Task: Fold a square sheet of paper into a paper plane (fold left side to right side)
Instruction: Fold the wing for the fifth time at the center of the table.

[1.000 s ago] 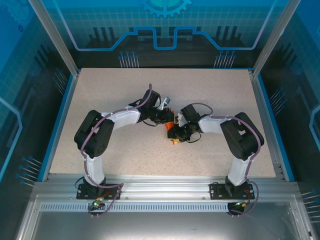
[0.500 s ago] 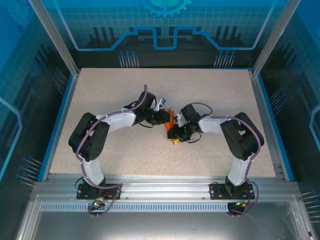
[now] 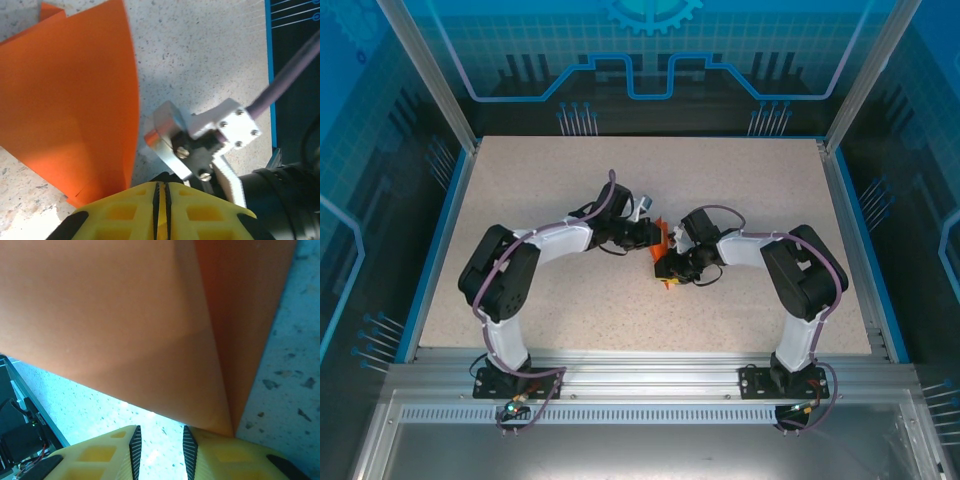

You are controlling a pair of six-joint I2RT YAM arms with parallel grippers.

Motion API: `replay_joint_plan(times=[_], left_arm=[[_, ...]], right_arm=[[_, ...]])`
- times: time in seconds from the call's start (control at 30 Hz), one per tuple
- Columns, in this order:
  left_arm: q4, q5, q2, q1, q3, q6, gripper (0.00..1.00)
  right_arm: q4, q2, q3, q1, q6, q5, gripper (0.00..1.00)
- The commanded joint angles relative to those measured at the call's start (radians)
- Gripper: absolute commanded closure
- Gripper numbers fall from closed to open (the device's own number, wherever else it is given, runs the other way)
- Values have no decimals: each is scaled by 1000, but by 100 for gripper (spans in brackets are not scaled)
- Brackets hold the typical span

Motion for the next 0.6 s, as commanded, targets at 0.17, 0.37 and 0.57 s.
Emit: replay_joint_plan(times=[0.17,0.37,0.57], left_arm=[[14,39,49,-18,51,17,84],[-60,-20,90,-25,89,53,84],[-133,-99,128,-25,124,92,84]], right_arm=[[-83,50,-27,12,-23,61,68],[-85,49,-27,13,-23,65,68],[-96,47,-26,13,-27,70,68]])
